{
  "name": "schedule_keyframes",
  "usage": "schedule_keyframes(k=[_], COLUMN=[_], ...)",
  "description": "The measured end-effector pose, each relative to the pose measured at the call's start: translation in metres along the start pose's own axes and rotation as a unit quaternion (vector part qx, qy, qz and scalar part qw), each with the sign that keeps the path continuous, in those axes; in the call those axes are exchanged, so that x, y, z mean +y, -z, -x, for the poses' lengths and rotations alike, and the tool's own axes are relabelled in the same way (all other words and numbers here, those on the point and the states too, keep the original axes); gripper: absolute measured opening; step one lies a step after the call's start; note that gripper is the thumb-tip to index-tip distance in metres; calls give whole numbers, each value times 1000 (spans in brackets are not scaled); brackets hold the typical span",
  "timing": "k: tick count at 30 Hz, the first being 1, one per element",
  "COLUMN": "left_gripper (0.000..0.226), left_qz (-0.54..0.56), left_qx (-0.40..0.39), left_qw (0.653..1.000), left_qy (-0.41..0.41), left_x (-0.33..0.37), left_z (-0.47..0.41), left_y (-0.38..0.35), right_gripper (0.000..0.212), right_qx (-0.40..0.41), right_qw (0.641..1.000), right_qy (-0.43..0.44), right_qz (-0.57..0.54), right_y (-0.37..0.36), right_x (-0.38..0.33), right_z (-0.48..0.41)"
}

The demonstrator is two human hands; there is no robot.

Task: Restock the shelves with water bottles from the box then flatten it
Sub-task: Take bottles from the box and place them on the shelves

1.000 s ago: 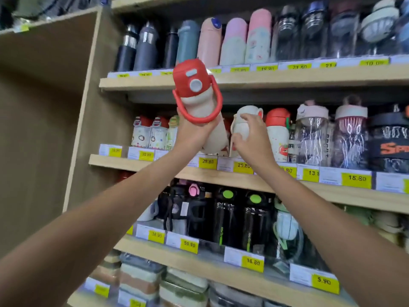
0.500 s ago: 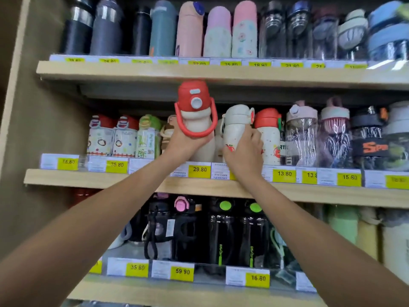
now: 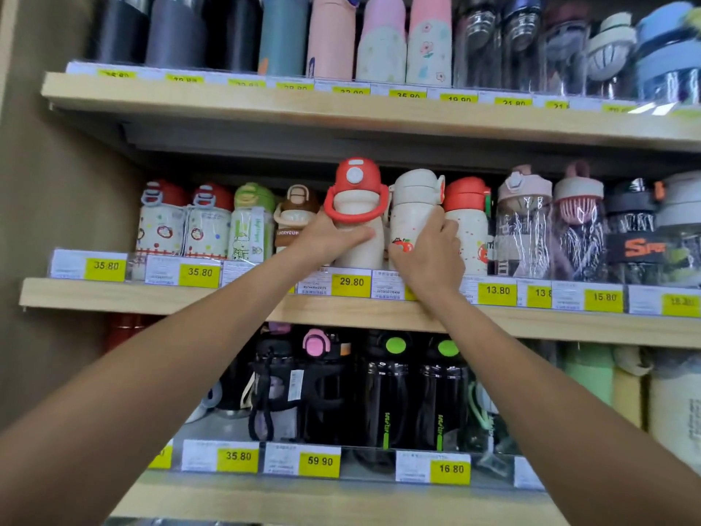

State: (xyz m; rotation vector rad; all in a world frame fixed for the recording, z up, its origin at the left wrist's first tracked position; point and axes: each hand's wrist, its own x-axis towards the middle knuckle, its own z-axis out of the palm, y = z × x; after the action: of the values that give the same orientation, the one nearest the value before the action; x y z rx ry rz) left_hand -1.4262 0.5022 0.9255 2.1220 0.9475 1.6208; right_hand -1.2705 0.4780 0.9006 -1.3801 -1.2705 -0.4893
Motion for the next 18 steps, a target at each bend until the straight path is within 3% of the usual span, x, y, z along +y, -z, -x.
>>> schedule_keyframes(k=[4, 8, 12, 15, 18], left_gripper=[52, 43, 55, 61, 61], left_qz=[-12, -30, -156, -284, -326], left_qx=[-20, -24, 25, 115, 134], left_qw=[999, 999, 987, 950, 935], left_qy=[27, 32, 43, 53, 50], left_x=[1, 6, 11, 15, 17], left_z=[1, 6, 15, 27, 39], left_y=[3, 6, -2, -10, -19], right_gripper=[79, 84, 86, 74, 50], right_qx=[-12, -30, -55, -86, -119], right_qw=[1000, 999, 998, 995, 990], right_qy=[10, 20, 29, 40, 56], right_qz=[5, 11, 24, 0, -48], right_y=[2, 4, 9, 17, 29], right_x=[5, 7, 7, 9, 18], right_z=[-3, -2, -2, -4, -5])
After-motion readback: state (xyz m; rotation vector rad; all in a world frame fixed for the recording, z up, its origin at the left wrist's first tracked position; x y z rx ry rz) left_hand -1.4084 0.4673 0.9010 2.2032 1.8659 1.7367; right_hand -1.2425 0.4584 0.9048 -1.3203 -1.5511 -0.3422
